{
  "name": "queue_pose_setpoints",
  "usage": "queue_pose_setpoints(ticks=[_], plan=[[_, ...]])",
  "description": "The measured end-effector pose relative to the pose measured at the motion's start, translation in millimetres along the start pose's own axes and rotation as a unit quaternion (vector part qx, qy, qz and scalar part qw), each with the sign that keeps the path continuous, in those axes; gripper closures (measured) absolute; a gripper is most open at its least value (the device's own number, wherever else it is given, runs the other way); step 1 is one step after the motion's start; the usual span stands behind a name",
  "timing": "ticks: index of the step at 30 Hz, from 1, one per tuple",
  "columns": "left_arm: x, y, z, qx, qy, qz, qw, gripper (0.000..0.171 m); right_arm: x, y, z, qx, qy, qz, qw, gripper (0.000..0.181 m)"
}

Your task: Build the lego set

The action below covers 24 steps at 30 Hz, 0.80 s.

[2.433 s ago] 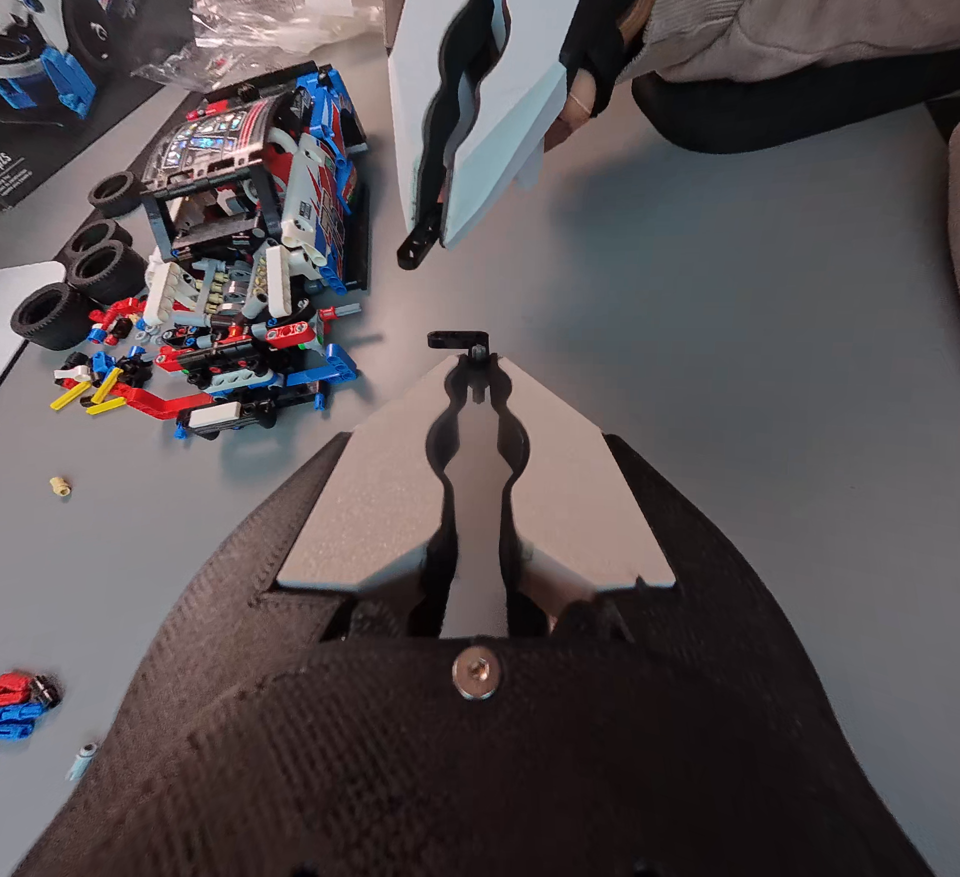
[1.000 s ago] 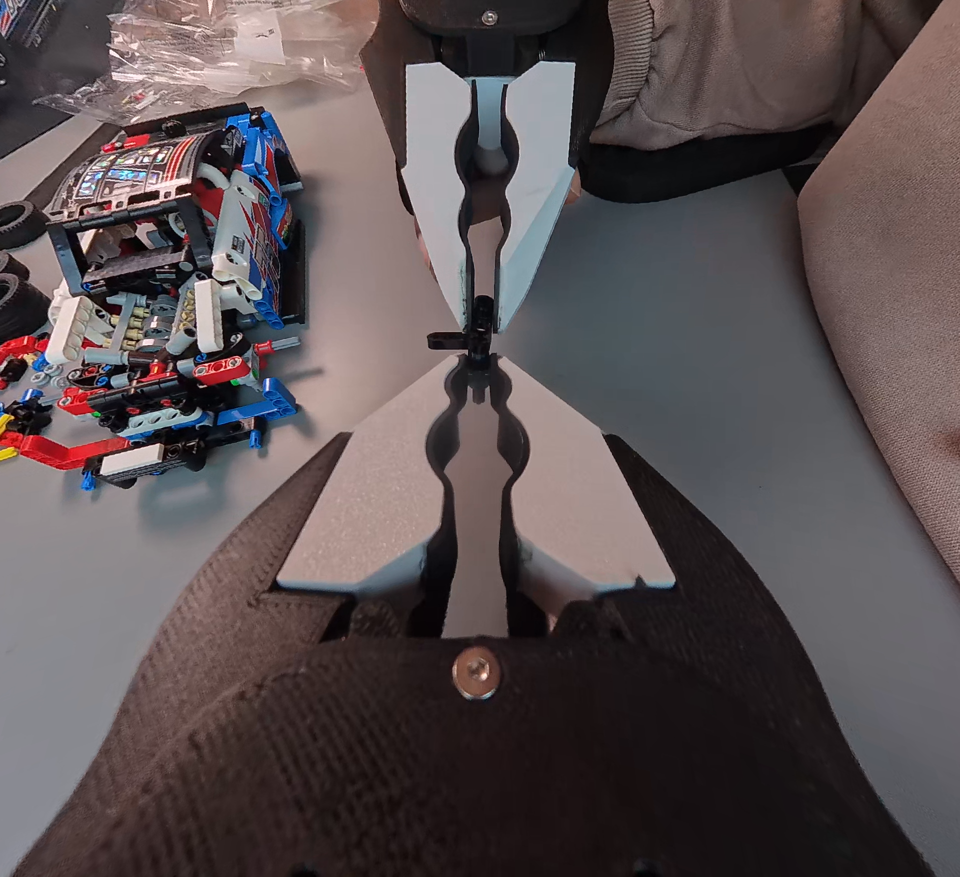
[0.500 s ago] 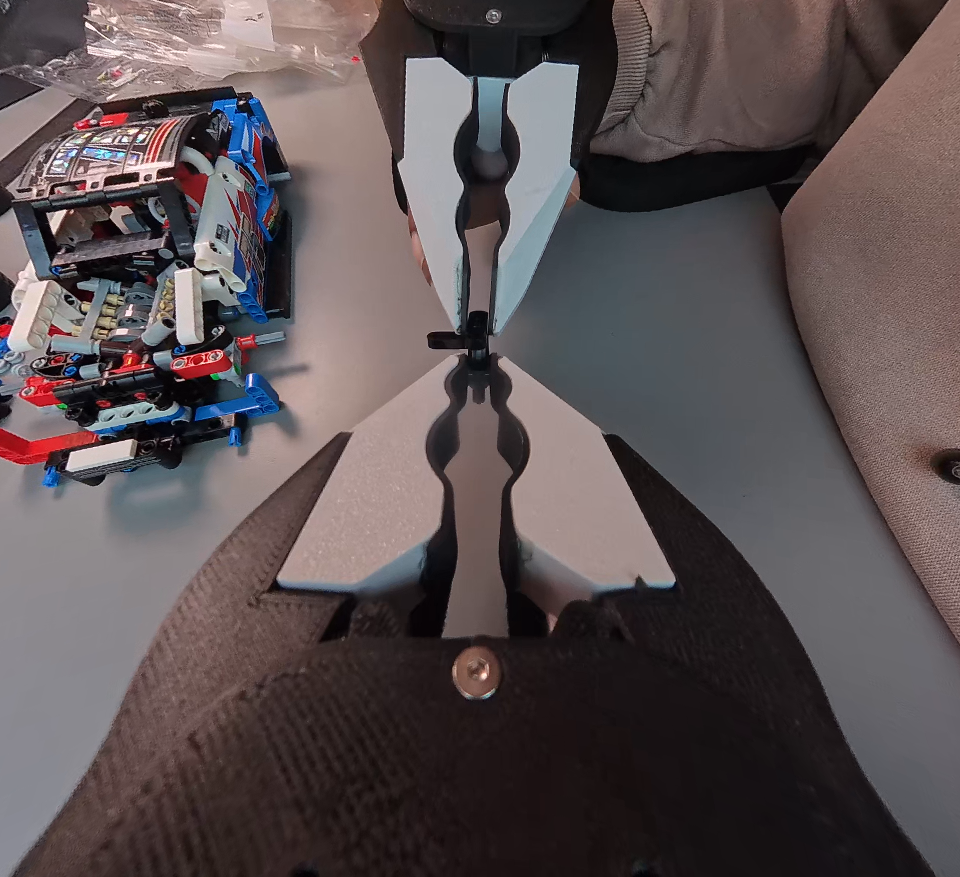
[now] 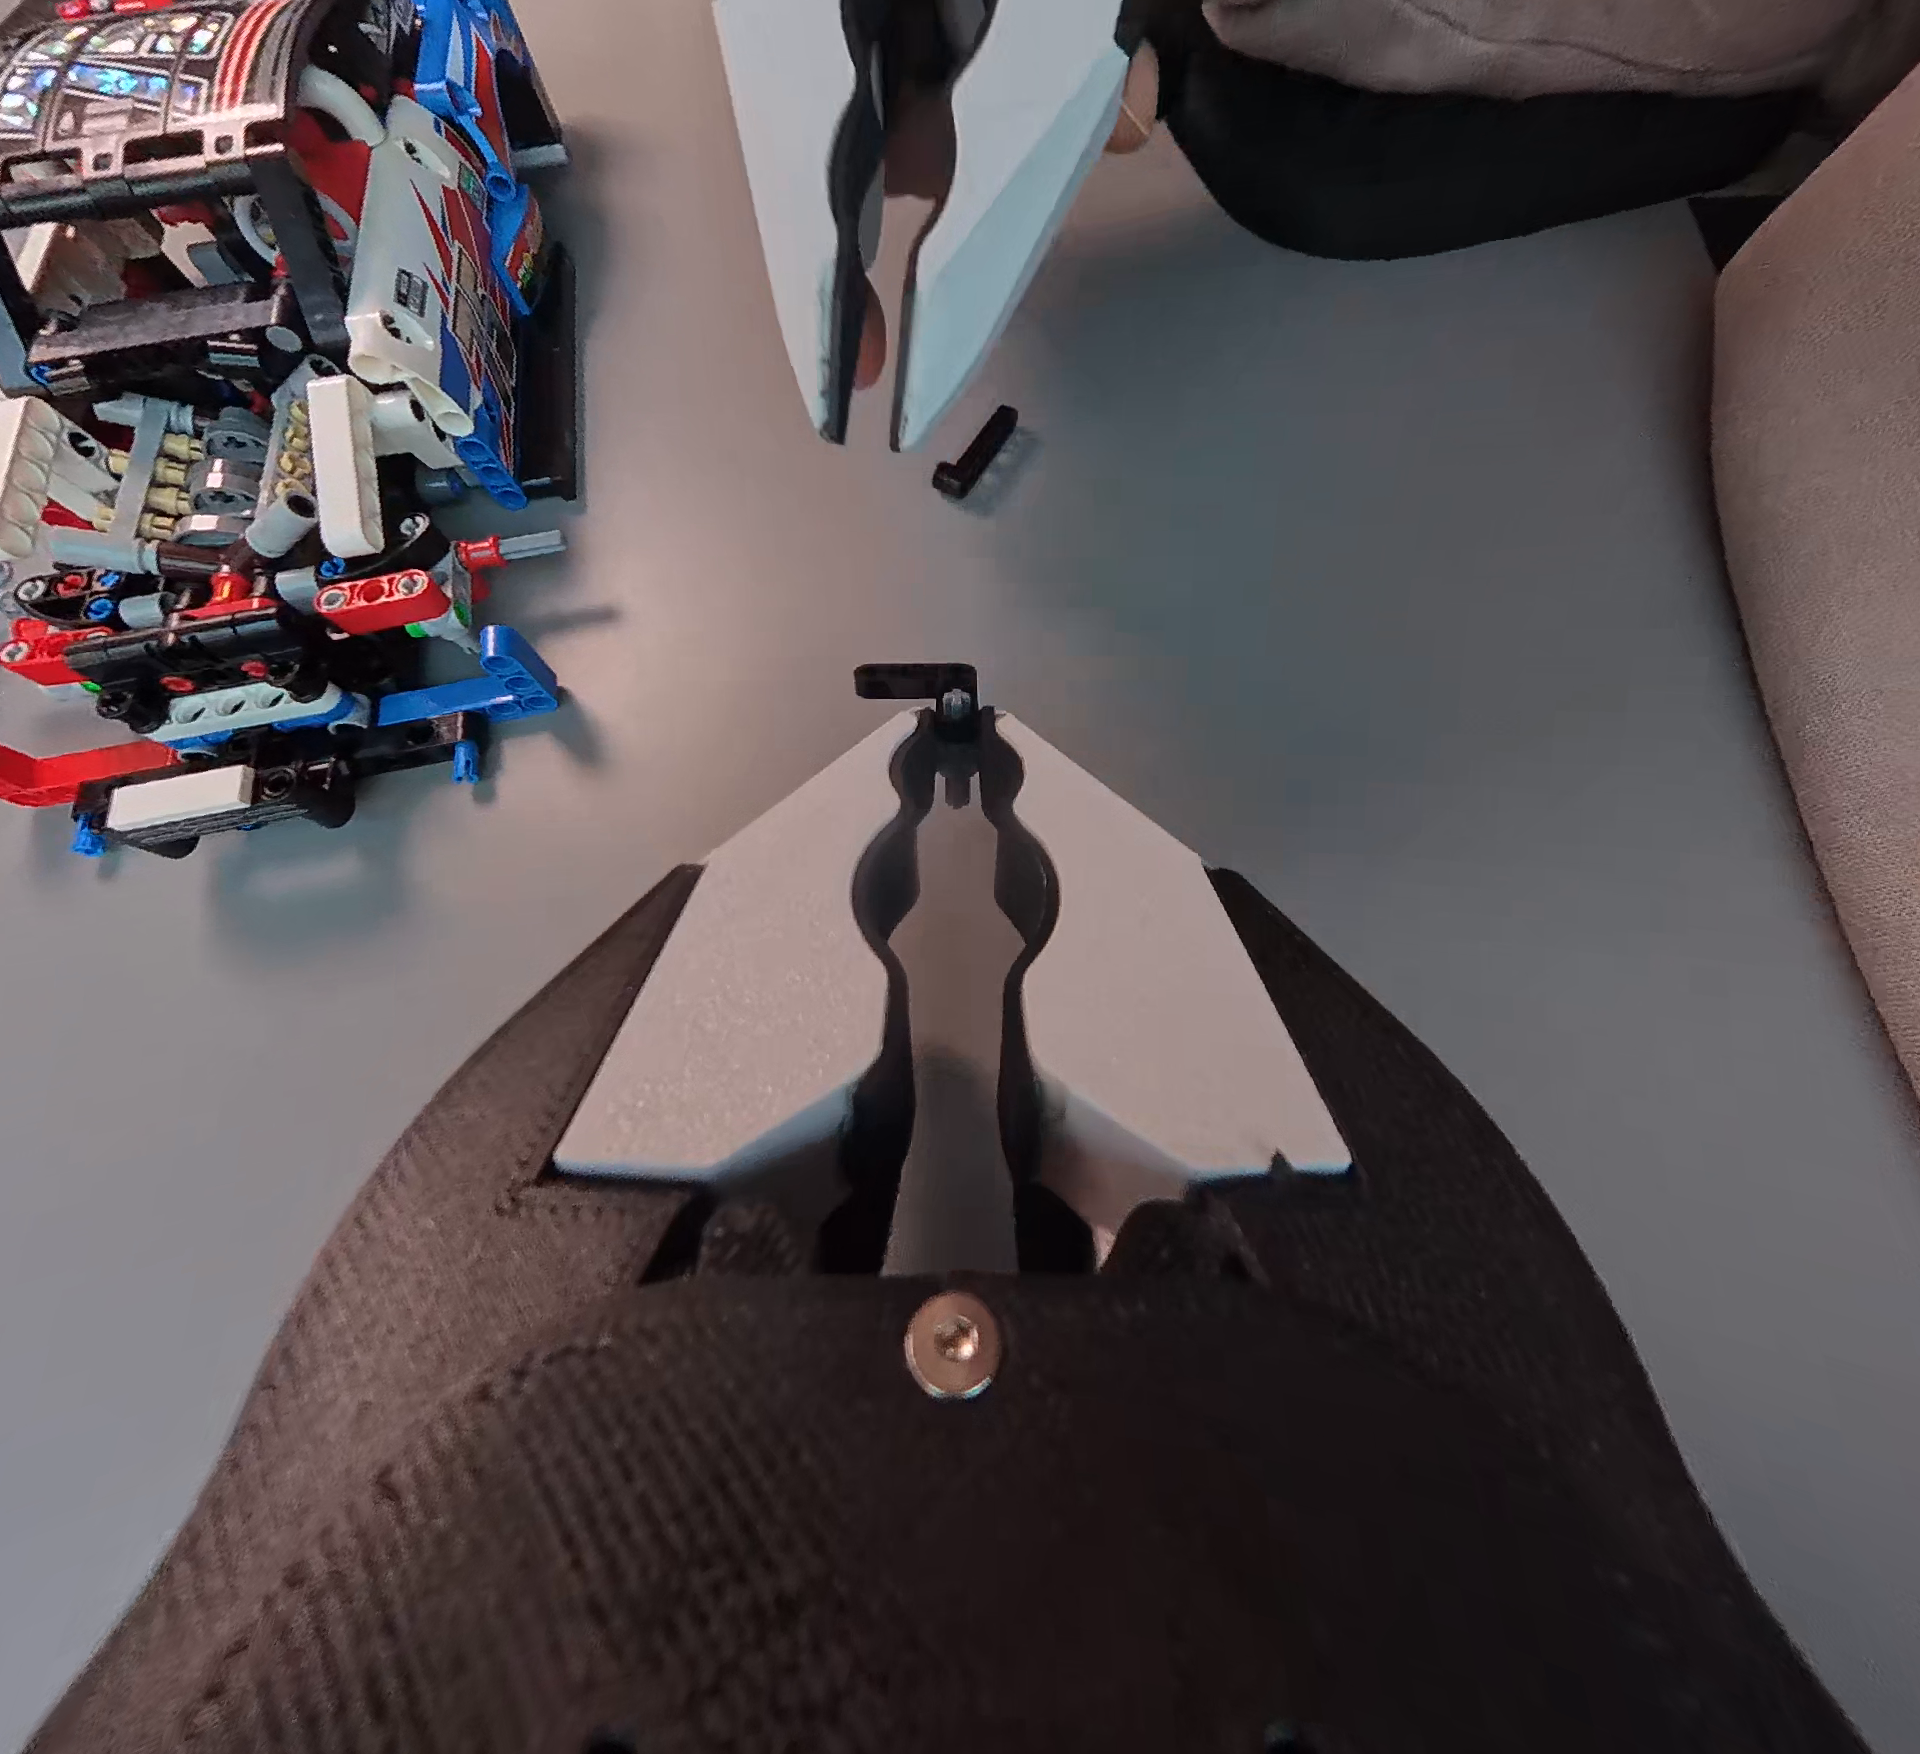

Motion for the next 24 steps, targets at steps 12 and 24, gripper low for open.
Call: queue_pose_setpoints(ticks=[12,24], plan=[[4.8,-12.0,13.7,-0.012,0.041,0.038,0.998,0.165,39.4,9.7,-24.9,-0.046,0.222,0.102,0.969,0.162],[2.0,-7.6,8.3,-0.019,0.027,0.032,0.999,0.144,27.4,7.3,-10.7,-0.048,0.162,0.078,0.983,0.18]])
Point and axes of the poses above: each gripper's, where its closed fingertips meet, z out along the fingers, x out of its underside, y = z × x across the jaws, the point moved 9 cm from there along -z, back along the fingers, and after that the axes turned 15 degrees about -x, right-handed, at the moved point
